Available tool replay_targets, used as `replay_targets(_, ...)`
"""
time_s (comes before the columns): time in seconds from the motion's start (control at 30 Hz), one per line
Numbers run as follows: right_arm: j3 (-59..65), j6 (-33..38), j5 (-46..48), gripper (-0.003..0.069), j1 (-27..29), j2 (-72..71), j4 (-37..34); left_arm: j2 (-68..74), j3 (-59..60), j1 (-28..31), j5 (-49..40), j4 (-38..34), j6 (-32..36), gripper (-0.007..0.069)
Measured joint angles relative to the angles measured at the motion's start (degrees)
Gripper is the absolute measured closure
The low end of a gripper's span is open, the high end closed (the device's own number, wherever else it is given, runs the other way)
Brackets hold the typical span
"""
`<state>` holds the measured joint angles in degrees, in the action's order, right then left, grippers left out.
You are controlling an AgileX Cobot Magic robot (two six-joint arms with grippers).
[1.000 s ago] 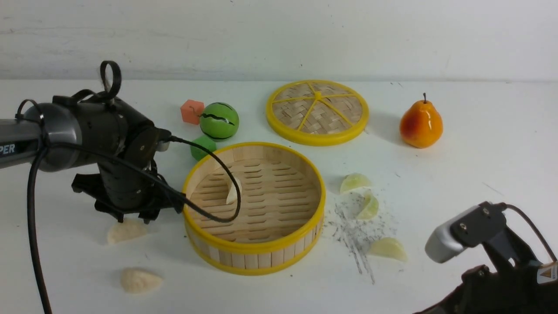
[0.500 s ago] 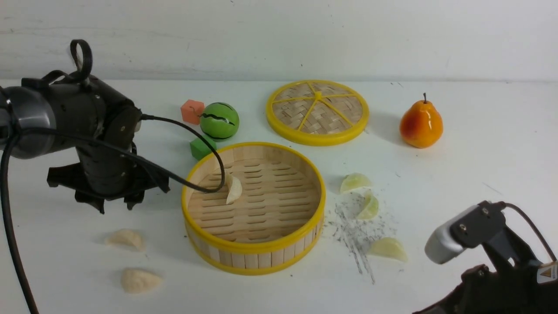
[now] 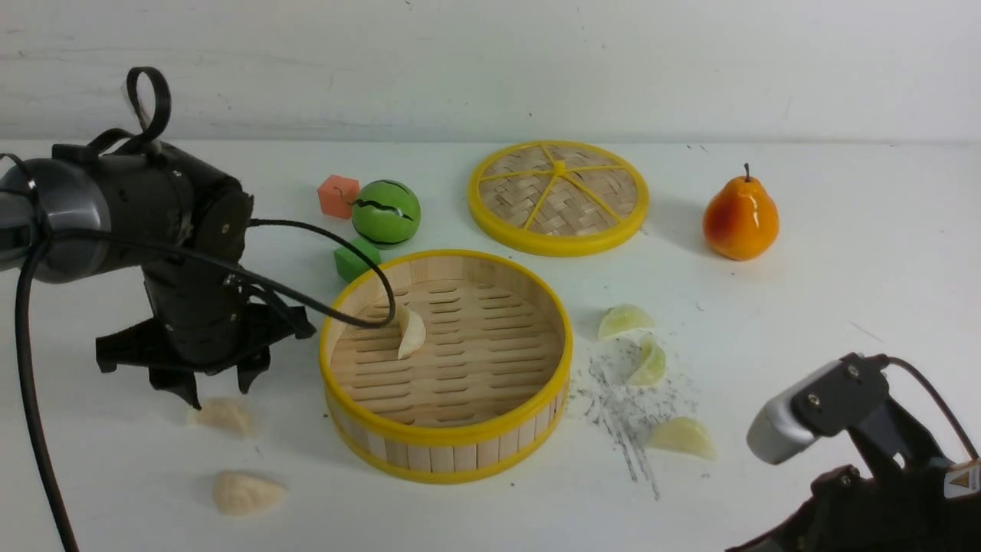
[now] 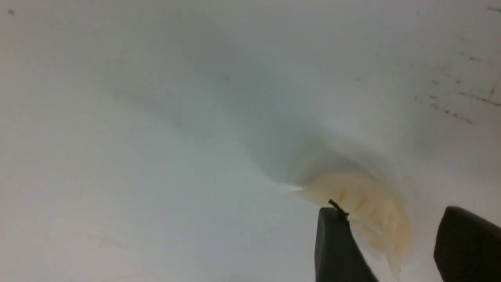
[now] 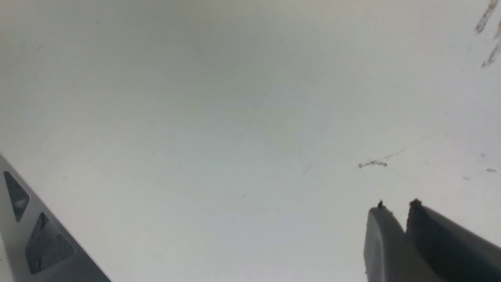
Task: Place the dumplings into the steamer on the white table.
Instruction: 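Reach for and grasp a dumpling on the table with the left gripper, then place the dumpling into the bamboo steamer basket with the left gripper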
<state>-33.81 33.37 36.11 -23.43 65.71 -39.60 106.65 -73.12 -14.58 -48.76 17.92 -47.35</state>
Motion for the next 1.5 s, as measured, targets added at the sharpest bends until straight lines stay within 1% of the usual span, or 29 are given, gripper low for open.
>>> replay_targets(0.13,0.0,0.0,0.2,0.0563,0.0,0.0,0.0,2.1,0.0,0.0,-0.1,0.4,-4.3,0.0282)
replay_targets(0.33,0.0,0.0,0.2,0.0555,0.0,0.0,-0.2,5.8,-0.3,0.0,0.5,1.8,-4.6,0.0288)
replay_targets(0.4,0.0,0.0,0.2,0.0554,0.0,0.0,-0.5,6.1,-0.6,0.0,0.7,2.1,-3.8,0.0316)
replay_targets(0.53,0.0,0.0,0.1,0.055,0.0,0.0,-0.5,6.1,-0.6,0.0,1.1,2.3,-1.2,0.0428)
replay_targets(0.73,0.0,0.1,0.0,0.0544,0.0,0.0,-0.5,5.2,-0.4,0.0,1.6,2.1,1.5,0.0431)
replay_targets(0.87,0.0,0.1,-0.3,0.0543,0.0,0.0,-0.5,0.7,-1.9,-1.0,1.7,-1.0,6.7,0.0431)
replay_targets(0.9,0.0,0.1,-0.4,0.0543,0.0,0.0,-0.5,0.7,-1.9,-1.1,1.7,-1.0,7.0,0.0431)
replay_targets(0.93,0.0,0.1,-0.7,0.0541,0.0,0.0,-0.5,-1.5,-4.3,-2.4,1.8,-3.3,9.5,0.0431)
replay_targets(0.97,0.0,0.1,-0.8,0.0541,0.0,0.0,-0.5,-1.9,-5.0,-2.8,1.9,-4.4,10.2,0.0431)
replay_targets(1.0,0.0,0.1,-1.1,0.054,0.0,0.1,-0.5,-3.0,-8.4,-4.7,2.3,-7.1,13.0,0.0431)
replay_targets(1.07,0.0,0.1,-1.1,0.0536,0.0,0.7,-0.6,-2.9,-12.6,-7.4,3.3,-10.9,16.3,0.0431)
replay_targets(1.13,0.0,0.1,-1.1,0.0534,0.0,1.4,-0.6,-1.5,-15.6,-9.2,4.1,-12.9,17.7,0.0431)
replay_targets(1.2,0.0,0.2,-1.1,0.0533,0.0,2.3,-0.6,1.2,-18.7,-11.3,5.0,-14.3,18.2,0.0431)
replay_targets(1.27,0.0,0.2,-1.1,0.0532,0.0,2.8,-0.7,5.2,-21.7,-12.2,5.2,-15.2,18.3,0.0431)
replay_targets(1.5,0.0,0.2,-0.4,0.0526,0.0,2.9,-0.8,16.4,-27.6,-12.2,1.4,-15.8,15.7,0.0431)
